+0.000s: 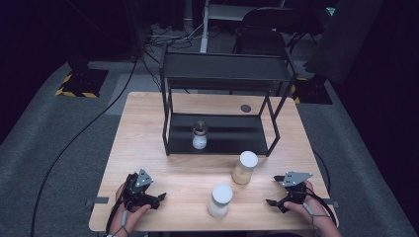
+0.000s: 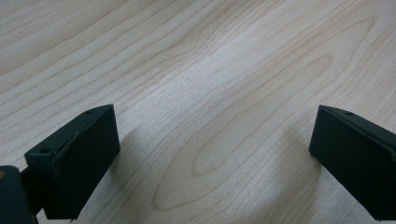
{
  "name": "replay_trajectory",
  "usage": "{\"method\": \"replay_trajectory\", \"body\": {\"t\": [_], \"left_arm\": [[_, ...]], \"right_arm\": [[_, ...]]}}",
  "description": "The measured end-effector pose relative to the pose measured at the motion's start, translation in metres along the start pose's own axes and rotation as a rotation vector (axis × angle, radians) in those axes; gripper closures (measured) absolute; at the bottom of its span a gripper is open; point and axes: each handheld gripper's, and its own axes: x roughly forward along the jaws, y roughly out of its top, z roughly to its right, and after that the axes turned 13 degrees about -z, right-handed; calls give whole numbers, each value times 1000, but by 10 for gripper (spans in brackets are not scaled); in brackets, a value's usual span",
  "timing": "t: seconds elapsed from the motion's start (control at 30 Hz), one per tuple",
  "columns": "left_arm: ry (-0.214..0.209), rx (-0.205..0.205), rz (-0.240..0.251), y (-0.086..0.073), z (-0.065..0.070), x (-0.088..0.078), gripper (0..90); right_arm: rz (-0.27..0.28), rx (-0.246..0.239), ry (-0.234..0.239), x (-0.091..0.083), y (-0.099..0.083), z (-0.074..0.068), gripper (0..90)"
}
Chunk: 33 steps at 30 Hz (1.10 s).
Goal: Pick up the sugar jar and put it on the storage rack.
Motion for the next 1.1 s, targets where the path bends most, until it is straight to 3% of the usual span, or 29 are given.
{"method": "replay_trajectory", "body": {"t": [0.3, 1.1], "left_arm": [[0, -1, 0, 0, 0, 0, 17], [3, -3, 1, 0, 1, 0, 17]], "right_arm": [[14, 13, 3, -2, -2, -1, 33], [147, -42, -9, -41, 10, -20, 30]]}}
